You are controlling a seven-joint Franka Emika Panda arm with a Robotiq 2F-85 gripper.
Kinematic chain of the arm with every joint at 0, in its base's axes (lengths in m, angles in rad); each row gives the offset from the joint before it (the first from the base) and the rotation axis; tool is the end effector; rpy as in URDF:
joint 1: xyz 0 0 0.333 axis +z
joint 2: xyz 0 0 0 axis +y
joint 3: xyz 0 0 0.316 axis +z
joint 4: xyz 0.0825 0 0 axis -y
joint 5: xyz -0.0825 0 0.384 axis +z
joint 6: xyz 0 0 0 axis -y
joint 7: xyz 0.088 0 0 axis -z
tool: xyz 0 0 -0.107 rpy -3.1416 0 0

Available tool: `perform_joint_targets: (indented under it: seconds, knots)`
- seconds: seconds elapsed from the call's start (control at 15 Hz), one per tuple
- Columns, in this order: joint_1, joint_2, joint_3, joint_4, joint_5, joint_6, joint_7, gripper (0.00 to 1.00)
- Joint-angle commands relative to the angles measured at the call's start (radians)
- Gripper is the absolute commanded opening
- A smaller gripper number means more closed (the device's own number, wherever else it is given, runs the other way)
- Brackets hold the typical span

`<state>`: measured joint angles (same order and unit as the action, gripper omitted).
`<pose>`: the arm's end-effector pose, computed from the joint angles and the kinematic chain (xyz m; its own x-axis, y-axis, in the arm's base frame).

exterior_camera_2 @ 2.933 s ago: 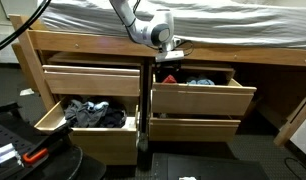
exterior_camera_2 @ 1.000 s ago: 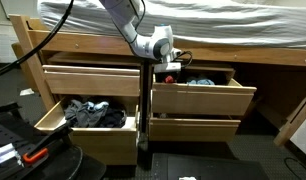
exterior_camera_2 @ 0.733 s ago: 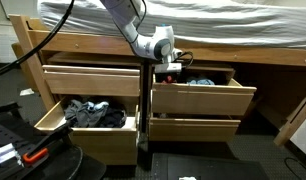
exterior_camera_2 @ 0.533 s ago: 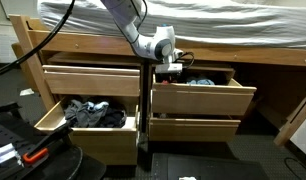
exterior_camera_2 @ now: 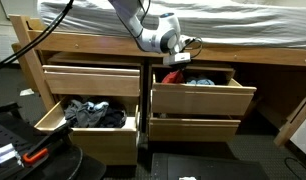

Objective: Take a t-shirt out of the top right drawer and put it on the bed

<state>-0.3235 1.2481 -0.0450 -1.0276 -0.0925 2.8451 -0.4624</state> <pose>0.7568 -0.2700 0.1264 0.8632 0.2712 0.4258 0.1261 -0.9326 0.3383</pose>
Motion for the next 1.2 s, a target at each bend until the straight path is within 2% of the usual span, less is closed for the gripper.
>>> perform_joint_targets:
  seconds: [0.0,0.27,0.47,0.73,1.13]
  knots:
    - [0.015,-0.098,-0.060,-0.062,-0.003,0.151,0.060,0.00]
    - [0.036,-0.177,-0.133,-0.077,0.008,0.237,0.139,0.00]
    - [0.078,-0.226,-0.229,-0.082,0.015,0.279,0.229,0.00]
    - [0.186,-0.276,-0.426,-0.058,0.017,0.274,0.380,0.00]
    - [0.447,-0.280,-0.868,0.004,0.021,0.213,0.674,0.00]
